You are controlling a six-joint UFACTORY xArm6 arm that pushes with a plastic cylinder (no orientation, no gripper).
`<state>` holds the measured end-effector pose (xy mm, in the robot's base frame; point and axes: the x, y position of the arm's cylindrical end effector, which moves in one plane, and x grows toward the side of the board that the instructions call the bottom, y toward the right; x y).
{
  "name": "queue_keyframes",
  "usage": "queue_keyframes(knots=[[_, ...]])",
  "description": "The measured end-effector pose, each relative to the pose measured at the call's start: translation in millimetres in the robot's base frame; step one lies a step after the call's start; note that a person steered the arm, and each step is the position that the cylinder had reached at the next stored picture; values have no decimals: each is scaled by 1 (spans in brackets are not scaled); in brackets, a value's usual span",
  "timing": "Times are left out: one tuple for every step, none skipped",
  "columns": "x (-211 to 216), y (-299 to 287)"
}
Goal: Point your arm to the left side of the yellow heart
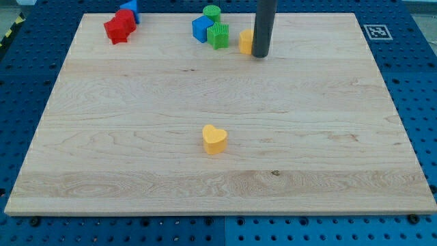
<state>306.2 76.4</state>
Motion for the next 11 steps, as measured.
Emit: queue_keyframes(knots=[[-22, -5], [-35, -18], [-42, -29], [-7, -16], [57, -27], [84, -110], [116, -189], [190, -200], [224, -184], [224, -183], [224, -136]])
